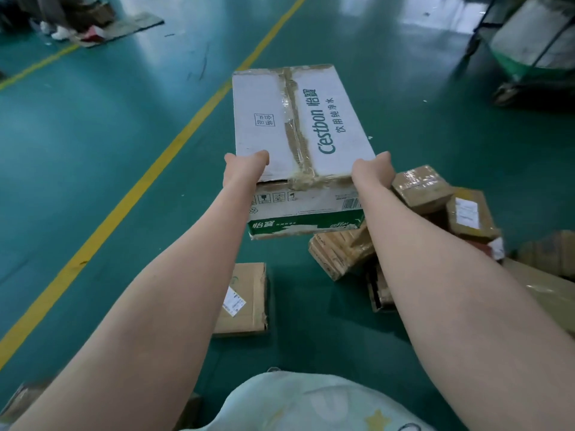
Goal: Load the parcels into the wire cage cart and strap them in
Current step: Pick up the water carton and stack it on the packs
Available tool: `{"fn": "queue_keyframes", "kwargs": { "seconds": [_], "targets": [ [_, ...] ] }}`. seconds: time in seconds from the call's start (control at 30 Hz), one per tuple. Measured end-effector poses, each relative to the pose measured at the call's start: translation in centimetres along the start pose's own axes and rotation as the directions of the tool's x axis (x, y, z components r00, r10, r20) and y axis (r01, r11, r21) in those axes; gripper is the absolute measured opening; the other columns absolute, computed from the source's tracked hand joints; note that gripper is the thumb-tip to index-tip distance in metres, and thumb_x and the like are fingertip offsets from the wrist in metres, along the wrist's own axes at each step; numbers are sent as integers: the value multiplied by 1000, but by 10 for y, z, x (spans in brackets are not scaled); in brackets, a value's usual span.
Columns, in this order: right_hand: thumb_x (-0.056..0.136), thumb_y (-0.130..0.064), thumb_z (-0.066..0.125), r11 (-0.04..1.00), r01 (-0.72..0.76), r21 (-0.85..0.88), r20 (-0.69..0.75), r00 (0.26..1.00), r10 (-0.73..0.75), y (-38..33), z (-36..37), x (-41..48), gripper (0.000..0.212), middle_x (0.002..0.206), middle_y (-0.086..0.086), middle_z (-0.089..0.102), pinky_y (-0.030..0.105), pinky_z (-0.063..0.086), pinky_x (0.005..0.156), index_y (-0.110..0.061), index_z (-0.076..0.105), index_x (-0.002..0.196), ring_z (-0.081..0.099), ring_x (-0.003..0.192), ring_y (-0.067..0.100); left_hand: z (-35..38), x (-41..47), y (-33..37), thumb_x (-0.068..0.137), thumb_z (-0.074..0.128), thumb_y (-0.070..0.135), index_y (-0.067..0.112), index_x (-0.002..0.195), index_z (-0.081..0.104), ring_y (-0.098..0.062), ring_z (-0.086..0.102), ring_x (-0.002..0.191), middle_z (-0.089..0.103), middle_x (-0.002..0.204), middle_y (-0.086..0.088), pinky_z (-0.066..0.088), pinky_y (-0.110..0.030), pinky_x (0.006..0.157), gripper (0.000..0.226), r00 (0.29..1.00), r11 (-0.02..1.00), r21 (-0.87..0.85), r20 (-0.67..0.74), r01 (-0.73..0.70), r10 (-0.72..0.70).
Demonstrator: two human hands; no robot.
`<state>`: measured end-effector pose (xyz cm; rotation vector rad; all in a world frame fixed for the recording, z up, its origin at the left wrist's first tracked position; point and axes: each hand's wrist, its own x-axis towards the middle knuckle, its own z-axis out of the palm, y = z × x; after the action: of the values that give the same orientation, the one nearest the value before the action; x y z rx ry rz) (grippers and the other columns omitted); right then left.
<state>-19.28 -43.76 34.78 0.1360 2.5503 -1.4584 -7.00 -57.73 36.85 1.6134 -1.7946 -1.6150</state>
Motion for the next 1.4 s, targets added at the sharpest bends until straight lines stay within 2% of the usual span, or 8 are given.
{"fn": "queue_keyframes", "kwargs": {
  "seconds": [0.07,0.33,0.5,0.73,0.83,1.0,1.07,1.4],
  "targets": [
    [90,-3,41,999,-12,34,-36,999,14,11,-21,-2,35,129,13,51,35,48,85,-4,43,125,54,114,31,16,-11,2,84,51,26,12,140,25,-29,44,91,44,110,-3,48,-45,88,64,999,999,1,18,-36,36],
    [94,-6,41,986,-80,148,-205,973,110,69,-121,-24,41,133,6,53,21,38,72,-8,41,134,55,113,24,85,-82,-9,84,51,29,15,141,27,-29,49,96,45,109,-1,45,-42,86,64,982,993,9,154,-116,114],
    [93,-5,42,983,-116,142,-307,939,155,107,-186,-41,37,129,9,55,21,38,57,-7,43,130,54,93,21,125,-135,-22,85,51,30,15,144,24,-29,47,95,46,120,-1,45,-41,84,66,948,985,42,280,-169,150],
    [93,-7,43,968,-198,154,-447,860,247,153,-259,-63,32,128,12,54,23,36,69,-5,46,125,56,110,26,176,-195,-33,82,53,30,15,146,21,-34,46,116,46,132,-5,41,-50,98,73,885,973,75,437,-216,163],
    [91,-5,43,955,-232,186,-493,819,295,167,-279,-67,40,131,12,53,26,40,74,-5,43,131,54,116,29,197,-207,-32,83,53,25,11,143,23,-29,46,103,48,116,-2,41,-39,92,68,841,956,105,508,-274,185],
    [90,-1,41,929,-283,239,-550,749,369,179,-304,-65,39,130,13,54,25,41,69,-3,43,129,55,114,30,227,-222,-27,84,52,21,12,140,25,-27,42,97,41,106,-2,43,-43,84,63,773,937,141,611,-318,170],
    [90,0,40,921,-293,258,-567,725,390,181,-308,-63,38,130,14,54,24,40,62,-2,43,128,56,109,29,238,-222,-22,84,52,20,13,141,25,-27,40,94,40,106,-2,38,-41,78,63,750,932,154,642,-327,157],
    [89,-5,43,826,-337,452,-618,549,563,195,-306,-60,38,128,11,55,29,43,73,-7,45,127,57,110,30,282,-220,-1,80,54,23,11,141,31,-26,39,94,49,119,-5,40,-41,76,66,628,852,236,767,-467,131]
  ]
}}
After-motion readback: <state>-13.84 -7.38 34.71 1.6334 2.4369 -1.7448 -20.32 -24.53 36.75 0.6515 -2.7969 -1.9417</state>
